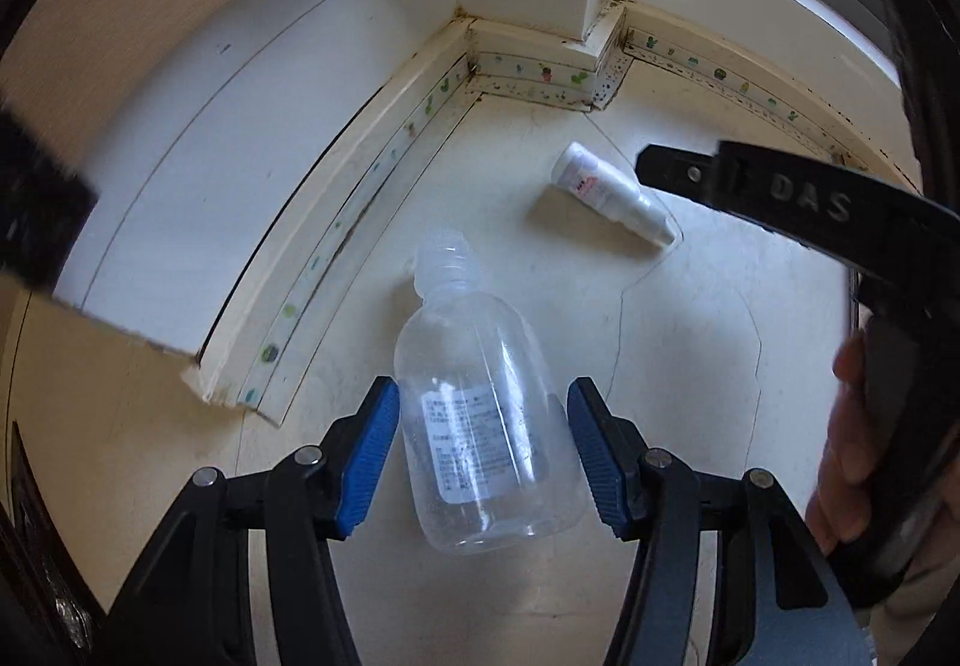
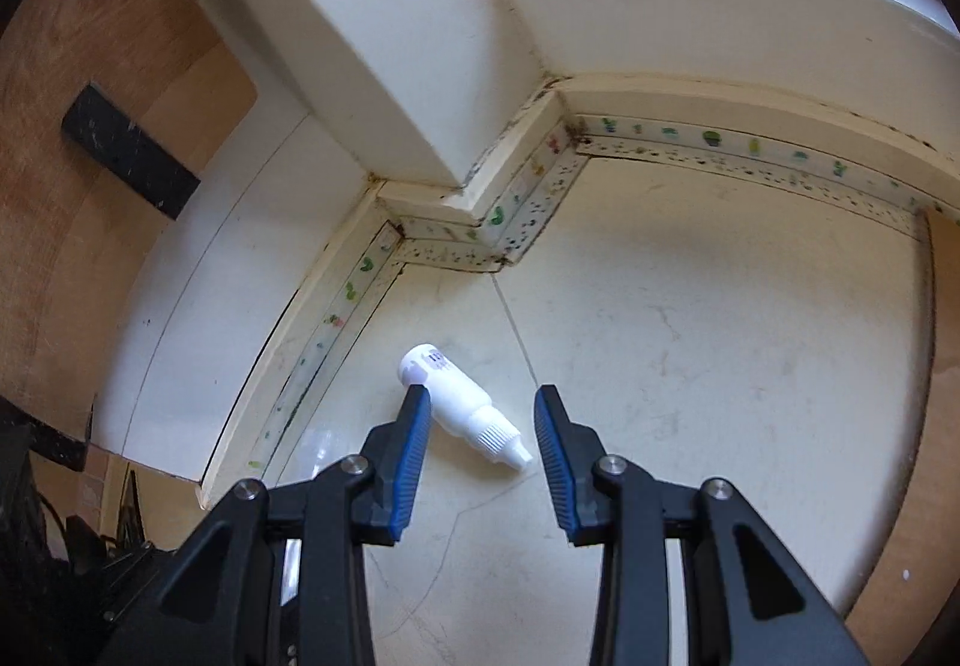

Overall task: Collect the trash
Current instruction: 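Grasp the clear plastic bottle with left tool while right tool grasps white dropper bottle, then carry plastic bottle and dropper bottle down over the floor bin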

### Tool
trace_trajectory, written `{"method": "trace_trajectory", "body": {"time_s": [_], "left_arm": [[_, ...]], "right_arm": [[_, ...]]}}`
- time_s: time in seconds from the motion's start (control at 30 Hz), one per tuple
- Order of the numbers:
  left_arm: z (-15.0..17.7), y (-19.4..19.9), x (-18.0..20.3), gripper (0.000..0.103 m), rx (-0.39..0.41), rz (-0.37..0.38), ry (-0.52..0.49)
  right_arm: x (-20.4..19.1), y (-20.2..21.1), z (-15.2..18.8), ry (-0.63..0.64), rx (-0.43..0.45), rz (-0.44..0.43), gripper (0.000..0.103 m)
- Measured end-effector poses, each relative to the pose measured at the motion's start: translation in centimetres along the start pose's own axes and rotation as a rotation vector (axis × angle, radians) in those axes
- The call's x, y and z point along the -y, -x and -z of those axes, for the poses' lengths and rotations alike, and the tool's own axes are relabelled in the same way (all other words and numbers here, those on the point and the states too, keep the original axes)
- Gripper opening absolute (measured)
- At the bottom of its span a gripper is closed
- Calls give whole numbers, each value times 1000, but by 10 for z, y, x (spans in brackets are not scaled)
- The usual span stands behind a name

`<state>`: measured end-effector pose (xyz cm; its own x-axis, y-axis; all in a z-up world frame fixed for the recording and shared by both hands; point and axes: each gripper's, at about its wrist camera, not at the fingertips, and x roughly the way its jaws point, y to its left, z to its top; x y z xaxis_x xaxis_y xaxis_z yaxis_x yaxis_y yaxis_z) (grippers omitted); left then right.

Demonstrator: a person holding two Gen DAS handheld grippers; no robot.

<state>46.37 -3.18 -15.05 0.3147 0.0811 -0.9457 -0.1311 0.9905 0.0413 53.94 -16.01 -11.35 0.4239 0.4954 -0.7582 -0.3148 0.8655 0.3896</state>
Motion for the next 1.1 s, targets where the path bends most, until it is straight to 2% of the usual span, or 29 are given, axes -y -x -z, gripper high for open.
{"method": "trace_trajectory", "body": {"time_s": [0.13, 0.23, 0.37, 0.43, 0.53, 0.8, 1.1], "left_arm": [[25, 13, -28, 57, 1, 13, 54], [41, 18, -48, 57, -3, 27, 110], [57, 24, -70, 57, 7, 25, 171], [64, 27, -77, 57, 11, 26, 199], [74, 28, -84, 57, 11, 26, 224], [80, 30, -86, 56, 30, 8, 229], [96, 53, -89, 55, 69, 27, 201]], "right_arm": [[-22, -23, 2, 127, -70, -13, 36], [-32, -31, 7, 198, -82, 24, 36], [-39, -38, 9, 236, -83, 60, 36], [-43, -40, 11, 253, -83, 76, 27], [-47, -41, 15, 268, -73, 101, 26], [-50, -26, 28, 261, -77, 118, 26], [-59, 22, 69, 237, -60, 112, 26]]}}
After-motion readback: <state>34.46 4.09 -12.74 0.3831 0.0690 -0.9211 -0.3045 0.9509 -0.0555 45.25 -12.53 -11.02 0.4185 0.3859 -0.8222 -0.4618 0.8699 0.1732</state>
